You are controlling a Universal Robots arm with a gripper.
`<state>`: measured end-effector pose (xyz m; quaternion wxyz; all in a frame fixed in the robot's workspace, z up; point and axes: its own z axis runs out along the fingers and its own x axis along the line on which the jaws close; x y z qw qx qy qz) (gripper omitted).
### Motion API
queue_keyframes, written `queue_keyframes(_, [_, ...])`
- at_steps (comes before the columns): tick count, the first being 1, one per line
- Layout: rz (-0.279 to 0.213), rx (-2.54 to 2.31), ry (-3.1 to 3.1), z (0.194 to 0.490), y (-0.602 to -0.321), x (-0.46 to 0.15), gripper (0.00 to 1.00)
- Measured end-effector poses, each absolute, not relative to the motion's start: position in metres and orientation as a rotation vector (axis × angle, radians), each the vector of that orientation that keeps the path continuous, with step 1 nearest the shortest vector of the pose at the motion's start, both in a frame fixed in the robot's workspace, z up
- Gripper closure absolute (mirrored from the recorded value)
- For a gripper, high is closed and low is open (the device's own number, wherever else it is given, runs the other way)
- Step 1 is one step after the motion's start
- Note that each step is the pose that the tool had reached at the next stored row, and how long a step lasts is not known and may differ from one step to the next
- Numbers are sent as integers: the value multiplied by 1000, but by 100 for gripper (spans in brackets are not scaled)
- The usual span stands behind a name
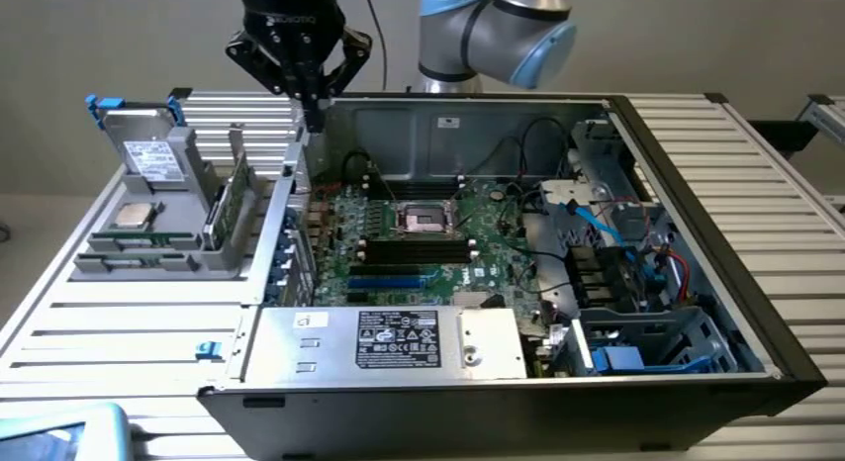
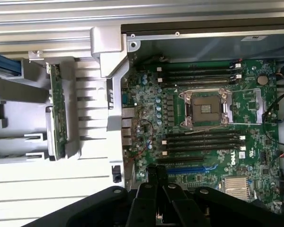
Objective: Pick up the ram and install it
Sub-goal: 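Reach for the ram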
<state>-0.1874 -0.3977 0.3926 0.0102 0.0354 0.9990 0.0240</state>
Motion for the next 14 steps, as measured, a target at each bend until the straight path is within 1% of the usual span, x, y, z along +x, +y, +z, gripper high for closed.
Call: queue_keyframes(14, [76, 111, 3125, 393, -397, -251, 89])
